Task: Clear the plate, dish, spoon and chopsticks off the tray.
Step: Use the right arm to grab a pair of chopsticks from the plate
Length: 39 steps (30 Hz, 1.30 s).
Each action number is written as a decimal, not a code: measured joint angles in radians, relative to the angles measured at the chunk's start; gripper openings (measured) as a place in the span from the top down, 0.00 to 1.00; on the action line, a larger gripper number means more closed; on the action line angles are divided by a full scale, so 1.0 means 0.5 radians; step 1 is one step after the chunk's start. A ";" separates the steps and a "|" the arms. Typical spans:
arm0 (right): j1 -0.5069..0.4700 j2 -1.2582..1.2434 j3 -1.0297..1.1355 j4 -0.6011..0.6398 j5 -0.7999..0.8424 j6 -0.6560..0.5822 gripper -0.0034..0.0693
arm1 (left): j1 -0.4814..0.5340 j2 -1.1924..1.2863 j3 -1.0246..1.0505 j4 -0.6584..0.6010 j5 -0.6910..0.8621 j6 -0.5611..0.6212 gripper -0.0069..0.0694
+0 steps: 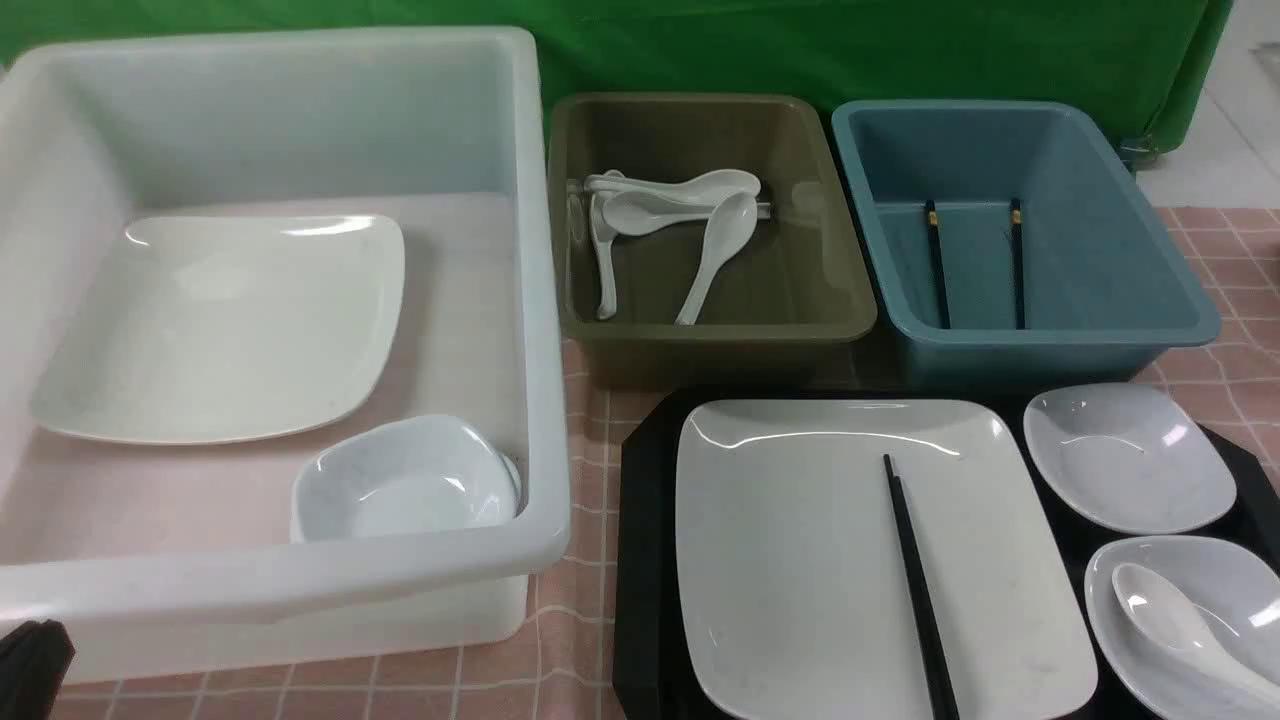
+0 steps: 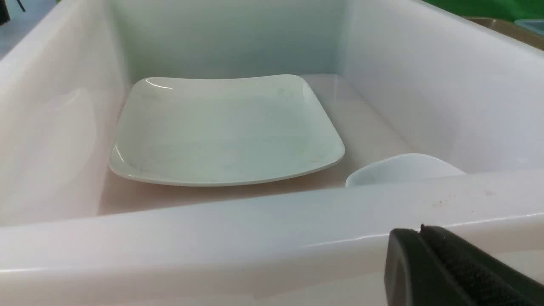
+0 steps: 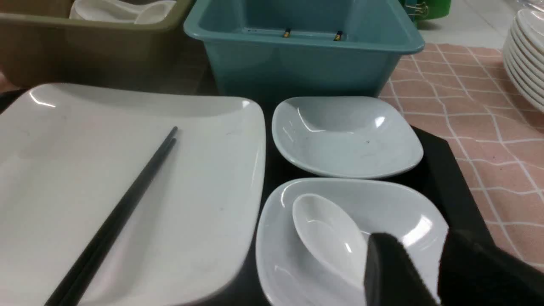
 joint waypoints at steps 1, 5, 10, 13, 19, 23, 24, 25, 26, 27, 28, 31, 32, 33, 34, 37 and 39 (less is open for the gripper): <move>0.000 0.000 0.000 0.000 0.000 0.000 0.61 | 0.000 0.000 0.000 0.000 0.000 0.000 0.90; 0.000 0.000 0.000 0.000 0.000 0.000 0.61 | 0.000 0.000 0.000 0.000 0.000 0.000 0.90; 0.000 0.000 0.000 0.000 0.000 0.000 0.61 | 0.000 0.000 0.000 0.000 0.000 0.000 0.90; 0.000 0.000 0.000 0.000 0.000 0.000 0.61 | 0.000 0.000 0.000 0.000 0.000 -0.001 0.90; 0.000 0.000 0.000 0.000 0.000 0.000 0.61 | 0.000 0.000 0.000 0.000 0.000 -0.001 0.90; 0.000 0.000 0.000 0.000 0.000 0.000 0.61 | 0.000 0.000 0.000 0.000 0.000 -0.001 0.90; 0.000 0.000 0.000 0.000 0.000 0.000 0.61 | 0.000 0.000 0.000 0.000 0.000 -0.001 0.90; 0.000 0.000 0.000 0.000 0.000 0.000 0.61 | 0.000 0.000 0.000 0.000 0.000 -0.001 0.90; 0.000 0.000 0.000 0.000 0.000 0.000 0.61 | 0.000 0.000 0.000 0.000 0.000 -0.001 0.90; 0.000 0.000 0.000 0.000 0.000 0.000 0.61 | 0.000 0.000 0.000 0.000 0.000 -0.001 0.90; 0.000 0.000 0.000 0.000 0.000 0.000 0.61 | 0.000 0.000 0.000 0.000 0.000 -0.001 0.90; 0.000 0.000 0.000 0.000 0.000 0.000 0.61 | 0.000 0.000 0.000 0.000 0.000 -0.001 0.90; 0.000 0.000 0.000 0.000 0.000 0.000 0.61 | 0.000 0.000 0.000 0.000 0.000 -0.001 0.90; 0.000 0.000 0.000 0.000 0.000 0.000 0.61 | 0.000 0.000 0.000 0.000 0.000 -0.001 0.90; 0.000 0.000 0.000 0.000 0.000 0.000 0.61 | 0.000 0.000 0.000 0.000 0.000 -0.001 0.90; 0.000 0.000 0.000 0.085 -0.012 0.133 0.61 | 0.000 0.000 0.000 0.000 0.000 -0.001 0.90; 0.000 0.000 0.004 0.368 -0.039 0.473 0.61 | 0.000 0.000 0.000 0.000 0.000 -0.001 0.90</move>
